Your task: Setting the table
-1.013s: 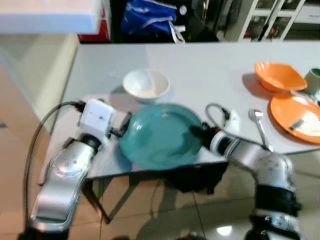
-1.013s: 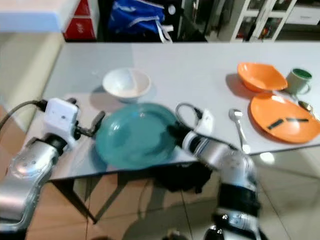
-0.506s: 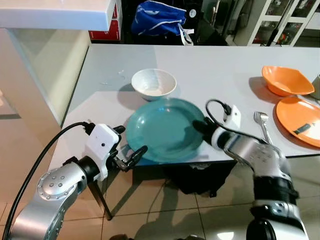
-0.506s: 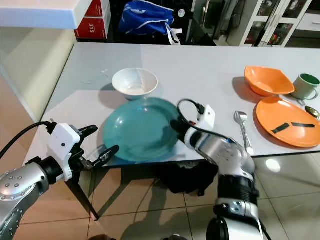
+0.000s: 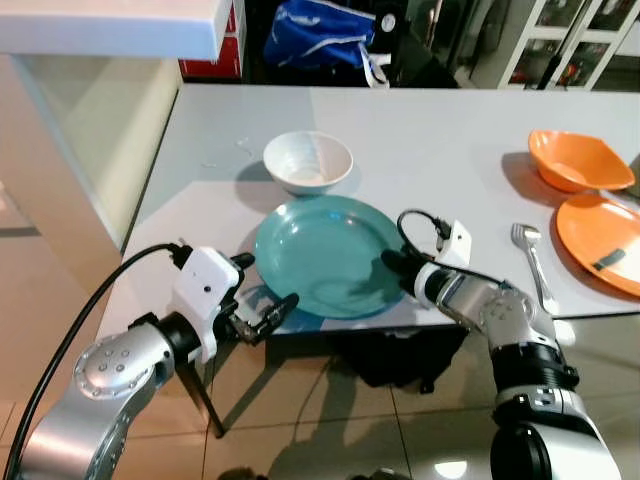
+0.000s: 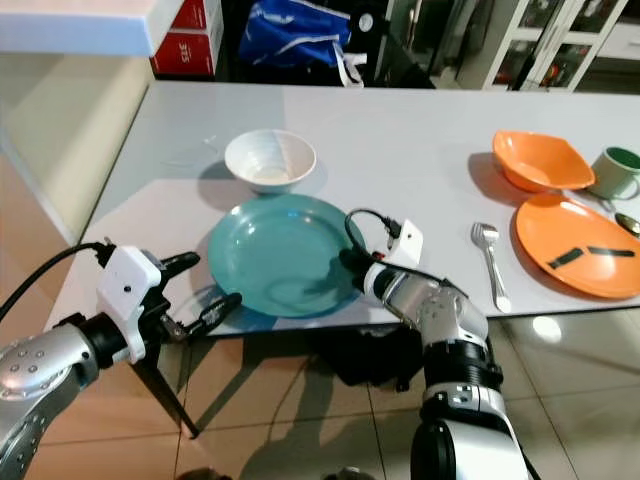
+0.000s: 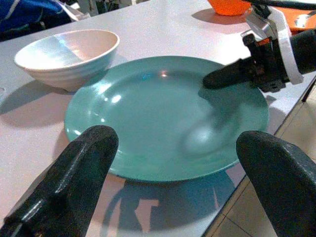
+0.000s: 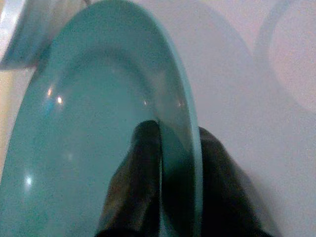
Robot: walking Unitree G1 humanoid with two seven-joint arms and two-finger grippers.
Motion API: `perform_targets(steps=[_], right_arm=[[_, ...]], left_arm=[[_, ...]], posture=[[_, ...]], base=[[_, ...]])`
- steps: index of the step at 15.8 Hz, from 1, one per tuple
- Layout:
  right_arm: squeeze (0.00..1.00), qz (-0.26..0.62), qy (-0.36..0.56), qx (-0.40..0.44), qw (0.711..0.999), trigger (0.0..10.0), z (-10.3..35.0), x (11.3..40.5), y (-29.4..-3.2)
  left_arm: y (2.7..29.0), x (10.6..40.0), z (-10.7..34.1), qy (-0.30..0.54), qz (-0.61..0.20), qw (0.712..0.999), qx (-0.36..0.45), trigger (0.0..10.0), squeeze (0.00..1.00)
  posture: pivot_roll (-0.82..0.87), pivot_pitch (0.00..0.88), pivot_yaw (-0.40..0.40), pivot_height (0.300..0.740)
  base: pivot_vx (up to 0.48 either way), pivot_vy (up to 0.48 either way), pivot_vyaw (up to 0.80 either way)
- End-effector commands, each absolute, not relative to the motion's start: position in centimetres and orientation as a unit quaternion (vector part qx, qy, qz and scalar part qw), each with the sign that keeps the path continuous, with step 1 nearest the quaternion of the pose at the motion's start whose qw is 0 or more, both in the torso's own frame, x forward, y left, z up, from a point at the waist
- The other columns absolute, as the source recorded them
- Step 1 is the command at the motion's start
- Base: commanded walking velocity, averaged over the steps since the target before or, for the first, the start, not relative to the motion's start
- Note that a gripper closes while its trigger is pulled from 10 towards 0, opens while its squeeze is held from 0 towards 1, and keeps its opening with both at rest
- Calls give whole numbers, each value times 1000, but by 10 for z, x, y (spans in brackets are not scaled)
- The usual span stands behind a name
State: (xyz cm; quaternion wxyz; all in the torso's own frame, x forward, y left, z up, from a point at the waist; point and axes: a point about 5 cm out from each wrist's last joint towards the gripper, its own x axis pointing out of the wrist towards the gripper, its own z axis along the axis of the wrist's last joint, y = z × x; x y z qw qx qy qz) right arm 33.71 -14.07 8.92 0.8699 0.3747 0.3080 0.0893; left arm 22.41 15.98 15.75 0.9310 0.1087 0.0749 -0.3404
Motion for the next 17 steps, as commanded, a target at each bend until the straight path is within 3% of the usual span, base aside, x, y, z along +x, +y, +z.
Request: perform_targets(steps=[1,7,12,13,17], right_arm=[[1000,67,309,363,877,10000,85,339,-148],[1000,62,296,326,895,10000,91,344,-160],[1000,60,297,270,914,10000,108,340,-184],[0,58,292,254,920,10000,114,338,-191],[0,63,225,232,944,10000,153,341,-213]], left_arm=[[155,222,159,73,-354,926,109,10000,0],[156,223,160,72,-356,925,109,10000,0],[156,221,159,75,-362,924,98,10000,0],[156,221,159,75,-361,925,94,10000,0],[160,223,162,68,-353,929,86,10000,0]], posture=[[68,65,-53,740],[68,66,-50,740],[58,70,-43,740],[57,69,-43,740],[57,69,-44,740]], base=[[0,0,0],[0,0,0],[0,0,0],[0,0,0],[0,0,0]])
